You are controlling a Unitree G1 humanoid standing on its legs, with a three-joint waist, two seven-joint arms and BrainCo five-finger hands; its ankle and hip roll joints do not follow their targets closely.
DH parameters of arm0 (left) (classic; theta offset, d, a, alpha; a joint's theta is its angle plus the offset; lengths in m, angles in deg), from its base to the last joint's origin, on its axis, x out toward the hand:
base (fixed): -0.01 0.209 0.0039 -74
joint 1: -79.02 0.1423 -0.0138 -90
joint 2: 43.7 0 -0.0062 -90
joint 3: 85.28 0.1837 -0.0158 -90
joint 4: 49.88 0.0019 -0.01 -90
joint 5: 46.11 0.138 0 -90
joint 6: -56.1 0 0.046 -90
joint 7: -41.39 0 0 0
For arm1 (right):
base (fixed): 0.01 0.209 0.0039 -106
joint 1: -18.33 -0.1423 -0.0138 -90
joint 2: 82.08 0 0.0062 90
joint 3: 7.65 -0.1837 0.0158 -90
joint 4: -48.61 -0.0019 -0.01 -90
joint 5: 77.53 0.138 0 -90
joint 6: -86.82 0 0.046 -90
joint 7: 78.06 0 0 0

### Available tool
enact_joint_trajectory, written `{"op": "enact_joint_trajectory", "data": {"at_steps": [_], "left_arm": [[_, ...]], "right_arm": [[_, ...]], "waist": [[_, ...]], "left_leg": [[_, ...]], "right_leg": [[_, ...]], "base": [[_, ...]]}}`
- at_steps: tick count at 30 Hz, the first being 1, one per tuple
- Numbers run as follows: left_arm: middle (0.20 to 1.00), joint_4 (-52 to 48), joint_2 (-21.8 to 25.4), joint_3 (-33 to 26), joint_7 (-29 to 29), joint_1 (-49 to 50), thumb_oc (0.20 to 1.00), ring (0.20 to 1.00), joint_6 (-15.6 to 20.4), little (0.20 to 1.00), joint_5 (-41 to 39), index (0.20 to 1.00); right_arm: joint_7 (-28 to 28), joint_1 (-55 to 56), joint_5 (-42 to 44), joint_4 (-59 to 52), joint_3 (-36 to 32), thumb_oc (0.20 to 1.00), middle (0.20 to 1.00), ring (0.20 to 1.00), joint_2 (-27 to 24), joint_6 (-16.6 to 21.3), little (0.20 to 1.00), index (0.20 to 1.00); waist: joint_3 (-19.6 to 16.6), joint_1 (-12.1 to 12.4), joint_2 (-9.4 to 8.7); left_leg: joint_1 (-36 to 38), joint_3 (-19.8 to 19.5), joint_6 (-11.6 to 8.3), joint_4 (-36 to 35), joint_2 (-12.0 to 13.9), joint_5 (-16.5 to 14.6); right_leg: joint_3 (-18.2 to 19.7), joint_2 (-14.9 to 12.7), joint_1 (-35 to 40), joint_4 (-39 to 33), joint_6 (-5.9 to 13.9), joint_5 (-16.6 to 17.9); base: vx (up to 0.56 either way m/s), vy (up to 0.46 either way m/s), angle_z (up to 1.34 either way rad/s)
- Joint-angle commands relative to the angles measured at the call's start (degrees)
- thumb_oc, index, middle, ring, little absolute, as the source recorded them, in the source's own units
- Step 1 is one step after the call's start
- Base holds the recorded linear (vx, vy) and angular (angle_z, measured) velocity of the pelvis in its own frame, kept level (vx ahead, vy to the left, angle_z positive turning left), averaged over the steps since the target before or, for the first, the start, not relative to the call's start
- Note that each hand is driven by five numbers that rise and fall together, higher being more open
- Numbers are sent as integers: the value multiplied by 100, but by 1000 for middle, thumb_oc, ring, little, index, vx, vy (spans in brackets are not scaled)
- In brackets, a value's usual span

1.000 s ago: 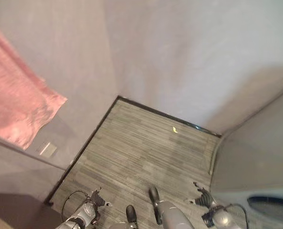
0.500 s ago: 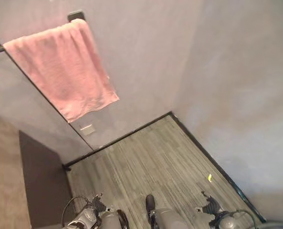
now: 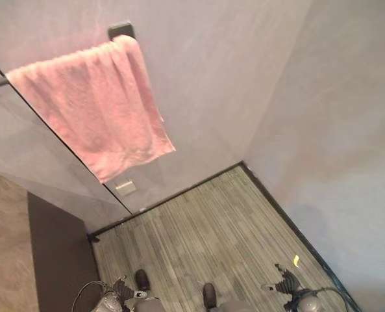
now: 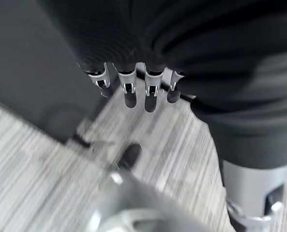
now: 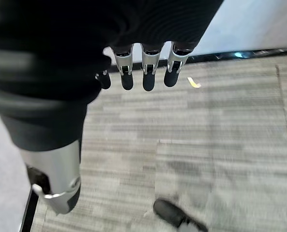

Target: Put brush and paste in cup on sink, flatten towel.

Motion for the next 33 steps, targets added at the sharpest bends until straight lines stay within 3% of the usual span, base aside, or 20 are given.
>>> {"op": "enact_joint_trajectory", "data": {"at_steps": [1,2,3,4,6,7,8,10,13,16,21,26,33], "left_arm": [[1000,-447,354,153,128,-62,1000,1000,123,1000,-31,1000],[1000,-652,443,260,128,-110,1000,1000,179,1000,-47,1000],[1000,-653,442,259,127,-111,1000,1000,178,1000,-47,1000],[1000,-737,470,290,102,-111,1000,1000,188,1000,-21,1000],[1000,-682,521,324,107,-209,1000,1000,196,1000,24,1000],[1000,-609,543,233,174,-238,1000,1000,185,1000,11,1000],[1000,-562,525,209,168,-235,1000,1000,184,1000,44,1000],[1000,-541,534,194,140,-247,1000,1000,197,1000,68,1000],[1000,-503,535,84,98,-228,1000,1000,206,1000,123,1000],[1000,-481,519,-163,70,40,1000,1000,256,1000,108,1000],[1000,-761,614,-307,-13,411,1000,1000,373,1000,59,1000],[1000,-1260,777,-437,-126,961,1000,1000,542,1000,25,1000],[1000,-2175,1148,-568,-250,1218,1000,1000,798,1000,-160,1000]], "right_arm": [[0,84,93,-799,40,1000,1000,1000,79,101,1000,1000],[31,25,254,-1042,31,1000,1000,1000,36,152,1000,1000],[32,23,255,-1045,31,1000,1000,1000,33,149,1000,1000],[51,23,301,-1182,32,1000,1000,1000,3,196,1000,1000],[53,32,386,-1418,31,1000,1000,1000,-94,307,1000,1000],[33,61,472,-1789,-60,1000,1000,1000,-241,371,1000,1000],[14,115,539,-2025,-150,1000,1000,1000,-372,406,1000,1000],[33,163,587,-2201,-247,1000,1000,1000,-482,413,1000,1000],[98,397,620,-2696,-562,1000,1000,1000,-681,466,1000,1000],[295,410,740,-2800,-790,1000,1000,1000,-1011,559,1000,1000],[534,581,977,-3110,-1027,1000,1000,1000,-1310,628,1000,1000],[996,916,1749,-3655,-1452,1000,1000,1000,-1742,817,1000,1000],[1037,938,2282,-3923,-1807,1000,1000,1000,-1890,934,1000,1000]], "waist": [[-154,-17,-319],[-40,-59,-230],[-50,-40,-210],[-18,-80,-200],[68,-260,-103],[87,-264,-46],[85,-343,-21],[70,-384,-12],[70,-438,-111],[-98,-251,-268],[-176,-106,-377],[-106,80,-537],[-4,183,-535]], "left_leg": [[-644,92,132,803,-307,-31],[-517,25,269,687,-483,-105],[-533,35,266,682,-455,-94],[-455,-4,329,632,-594,-199],[-246,-227,399,445,-791,-291],[-22,-204,359,291,-825,-289],[123,-297,320,207,-883,-302],[195,-354,295,179,-929,-335],[395,-514,273,290,-974,-456],[484,-427,212,203,-958,-475],[479,-515,102,188,-869,-390],[285,-819,-17,445,-743,-286],[72,-1002,-129,474,-643,-96]], "right_leg": [[163,-967,77,1761,739,239],[251,-766,-360,2519,725,662],[266,-739,-385,2512,720,685],[315,-673,-412,2707,754,754],[591,89,-912,2992,673,417],[51,-167,-1090,2442,632,70],[76,-43,-1195,1993,568,-29],[149,34,-1304,1617,553,17],[109,-161,-1233,1190,645,198],[-101,-302,-842,593,654,370],[-183,-276,-590,307,594,391],[-430,-169,-373,225,458,256],[-701,-137,-330,149,364,225]], "base": [[238,307,-26],[237,306,-13],[228,277,-3],[180,160,12],[313,247,34],[368,196,69],[360,118,67],[170,3,30],[181,-50,63],[72,-114,61],[50,-138,-3],[-18,-155,34],[-56,-94,27]]}}
